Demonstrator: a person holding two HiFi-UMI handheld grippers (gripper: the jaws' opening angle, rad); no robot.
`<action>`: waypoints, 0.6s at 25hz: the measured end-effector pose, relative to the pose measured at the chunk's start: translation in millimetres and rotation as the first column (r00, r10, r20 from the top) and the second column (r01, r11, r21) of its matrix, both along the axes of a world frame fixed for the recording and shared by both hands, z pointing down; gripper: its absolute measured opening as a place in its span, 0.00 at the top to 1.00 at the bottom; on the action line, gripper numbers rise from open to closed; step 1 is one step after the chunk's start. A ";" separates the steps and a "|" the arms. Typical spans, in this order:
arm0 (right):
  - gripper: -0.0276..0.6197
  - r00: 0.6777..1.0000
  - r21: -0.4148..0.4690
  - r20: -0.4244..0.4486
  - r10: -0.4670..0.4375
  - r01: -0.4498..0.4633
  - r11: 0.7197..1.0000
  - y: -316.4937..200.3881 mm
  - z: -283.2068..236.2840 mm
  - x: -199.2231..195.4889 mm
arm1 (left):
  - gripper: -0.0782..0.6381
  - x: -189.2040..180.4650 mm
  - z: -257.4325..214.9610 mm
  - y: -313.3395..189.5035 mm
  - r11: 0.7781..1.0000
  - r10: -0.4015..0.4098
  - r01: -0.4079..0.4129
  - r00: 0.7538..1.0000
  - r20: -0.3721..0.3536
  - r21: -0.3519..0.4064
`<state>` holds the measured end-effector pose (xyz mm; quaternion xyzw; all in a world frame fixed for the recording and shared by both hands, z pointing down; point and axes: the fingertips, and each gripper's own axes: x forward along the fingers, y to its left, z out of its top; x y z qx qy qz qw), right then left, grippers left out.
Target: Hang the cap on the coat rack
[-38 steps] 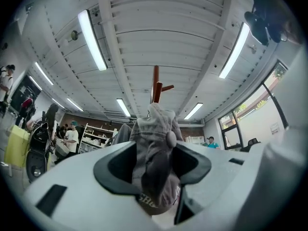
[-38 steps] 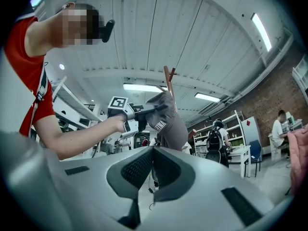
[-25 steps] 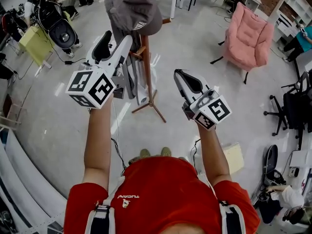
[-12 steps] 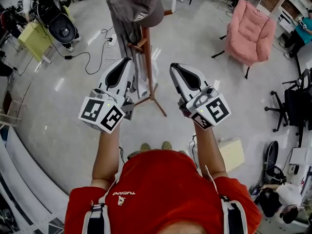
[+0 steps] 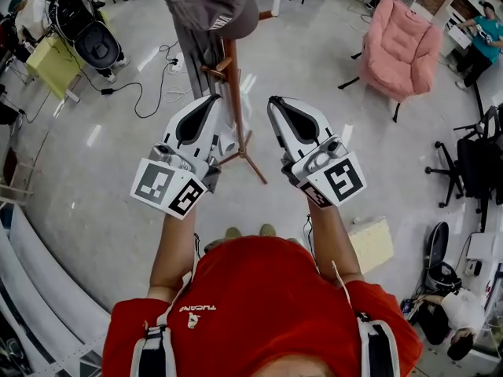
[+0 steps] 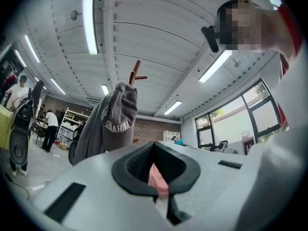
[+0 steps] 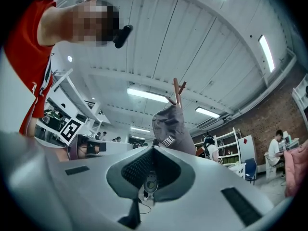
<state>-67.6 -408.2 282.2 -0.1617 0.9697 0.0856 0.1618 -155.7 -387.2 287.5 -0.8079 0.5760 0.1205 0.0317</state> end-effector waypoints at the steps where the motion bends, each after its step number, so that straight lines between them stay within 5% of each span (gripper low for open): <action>1: 0.92 1.000 -0.002 0.000 0.004 -0.004 1.000 -0.7 0.2 1.0 | 0.88 0.6 -0.4 0.2 1.000 0.002 -0.002 1.000 -0.003 0.002; 15: 0.92 1.000 -0.023 -0.011 0.001 -0.001 1.000 -4.3 2.3 1.1 | 0.88 -4.8 -4.6 1.9 1.000 -0.013 0.013 1.000 -0.009 0.007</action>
